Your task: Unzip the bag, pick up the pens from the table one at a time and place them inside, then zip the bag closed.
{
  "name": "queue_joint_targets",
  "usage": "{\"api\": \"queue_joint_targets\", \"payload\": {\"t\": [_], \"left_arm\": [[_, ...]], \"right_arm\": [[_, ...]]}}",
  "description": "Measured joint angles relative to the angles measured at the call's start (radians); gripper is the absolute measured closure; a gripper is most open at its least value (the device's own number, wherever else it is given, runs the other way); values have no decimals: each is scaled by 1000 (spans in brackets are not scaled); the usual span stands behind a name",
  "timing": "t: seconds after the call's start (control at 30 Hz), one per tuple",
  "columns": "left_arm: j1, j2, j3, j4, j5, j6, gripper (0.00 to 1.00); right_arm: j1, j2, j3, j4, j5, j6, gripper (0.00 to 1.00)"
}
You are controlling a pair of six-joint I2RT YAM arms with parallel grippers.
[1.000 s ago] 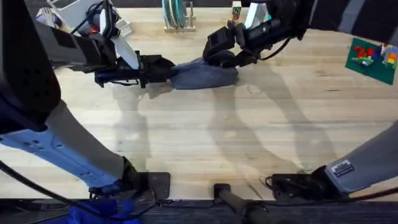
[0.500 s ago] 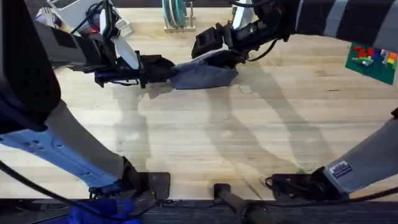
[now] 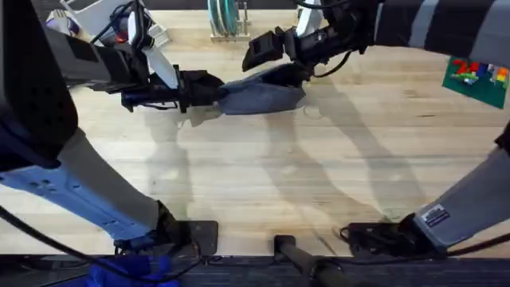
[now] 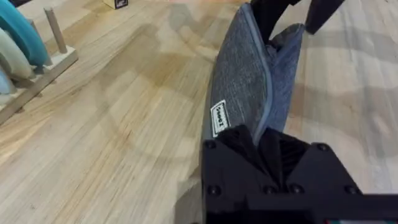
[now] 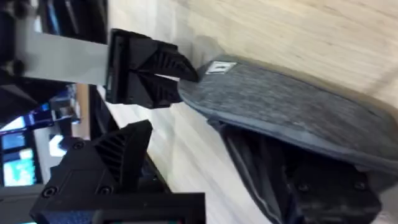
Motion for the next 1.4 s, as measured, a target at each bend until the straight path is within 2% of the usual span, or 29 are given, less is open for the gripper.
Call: {"api": "queue_joint_targets", "payload": {"t": [0.57, 0.93, 1.4], "left_arm": [[0, 0, 0, 0, -2, 0, 959], [0, 0, 0, 0, -3, 0, 959], [0, 0, 0, 0, -4, 0, 959]], "right_arm": [[-33, -6, 0, 31, -121, 22, 7], [-33, -88, 0, 27, -168, 41, 6], [-36, -93, 0, -3, -165, 41, 6]]}}
